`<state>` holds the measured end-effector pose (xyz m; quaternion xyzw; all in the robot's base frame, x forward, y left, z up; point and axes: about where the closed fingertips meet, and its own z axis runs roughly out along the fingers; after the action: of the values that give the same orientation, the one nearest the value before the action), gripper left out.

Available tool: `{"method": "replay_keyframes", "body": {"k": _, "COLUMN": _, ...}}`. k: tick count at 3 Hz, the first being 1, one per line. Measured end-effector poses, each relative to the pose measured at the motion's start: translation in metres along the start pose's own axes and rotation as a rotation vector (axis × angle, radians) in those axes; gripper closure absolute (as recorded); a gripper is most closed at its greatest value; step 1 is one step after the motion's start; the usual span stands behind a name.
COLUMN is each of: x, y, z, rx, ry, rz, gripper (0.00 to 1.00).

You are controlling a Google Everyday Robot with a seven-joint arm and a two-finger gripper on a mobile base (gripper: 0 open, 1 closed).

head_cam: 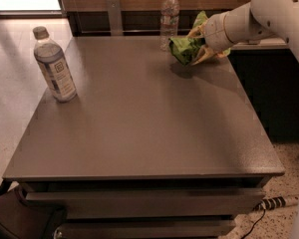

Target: Move green rice chip bag near water bottle

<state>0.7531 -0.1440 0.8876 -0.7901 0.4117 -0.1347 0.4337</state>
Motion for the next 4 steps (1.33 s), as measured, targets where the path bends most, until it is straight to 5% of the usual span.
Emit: {"method": "replay_keyframes", "body": {"k": 4, "x": -0.007, "y": 0.004, "z": 0.015, "rx": -0.014, "ry": -0.021, "rz": 0.000, "gripper": 0.00}}
